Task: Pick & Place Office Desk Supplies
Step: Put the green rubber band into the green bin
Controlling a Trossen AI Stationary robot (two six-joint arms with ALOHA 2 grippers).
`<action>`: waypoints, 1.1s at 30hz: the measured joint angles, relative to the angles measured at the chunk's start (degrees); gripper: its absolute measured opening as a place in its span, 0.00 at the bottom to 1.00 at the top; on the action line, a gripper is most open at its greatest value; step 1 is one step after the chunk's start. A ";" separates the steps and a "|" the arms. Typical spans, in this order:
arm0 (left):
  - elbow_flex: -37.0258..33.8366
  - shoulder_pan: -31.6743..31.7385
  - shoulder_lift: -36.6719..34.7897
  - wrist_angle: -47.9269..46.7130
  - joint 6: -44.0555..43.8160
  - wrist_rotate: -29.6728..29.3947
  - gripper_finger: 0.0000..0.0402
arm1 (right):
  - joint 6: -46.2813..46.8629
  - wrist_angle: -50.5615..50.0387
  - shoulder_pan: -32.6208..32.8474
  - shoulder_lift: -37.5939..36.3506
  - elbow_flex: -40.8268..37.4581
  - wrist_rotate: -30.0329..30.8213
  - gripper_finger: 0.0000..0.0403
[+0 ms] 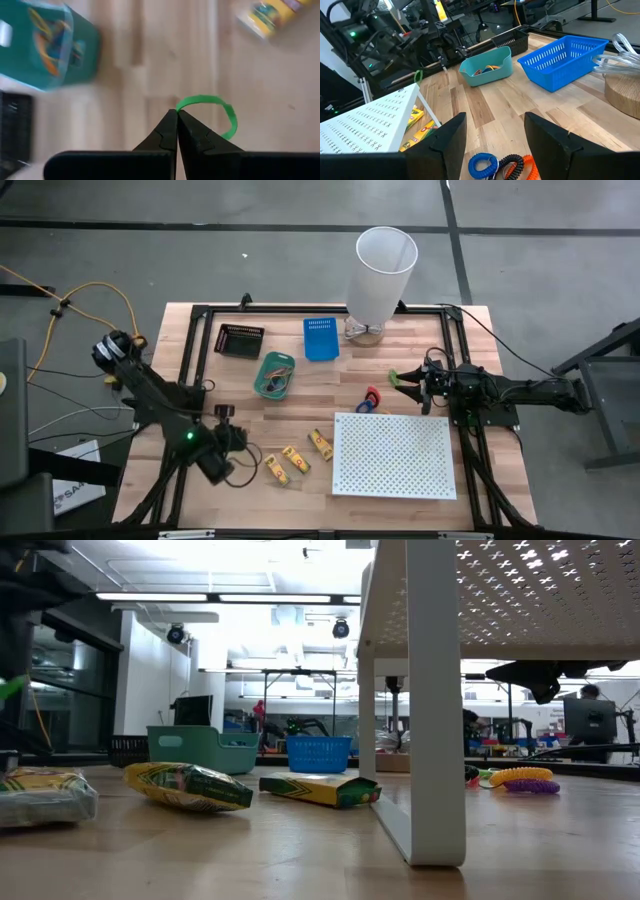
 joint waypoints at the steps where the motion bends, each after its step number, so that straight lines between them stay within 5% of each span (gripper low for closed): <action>1: 0.00 1.12 -0.63 -0.02 1.49 -1.02 0.00 | 0.00 0.01 0.01 0.00 0.00 -0.01 0.47; 11: 0.02 17.01 -5.41 4.42 21.26 -4.96 0.00 | 0.00 -0.01 0.02 -0.01 0.00 -0.02 0.47; 18: 0.02 30.13 -5.63 12.83 39.28 1.13 0.00 | 0.00 0.00 0.02 -0.01 0.00 -0.01 0.47; 27: 1.11 41.85 -5.63 20.68 57.75 1.97 0.00 | 0.00 -0.01 0.01 -0.01 0.01 -0.02 0.47; 33: 1.11 49.17 -5.61 24.15 65.26 7.73 0.00 | 0.00 0.00 0.02 0.01 0.02 -0.01 0.47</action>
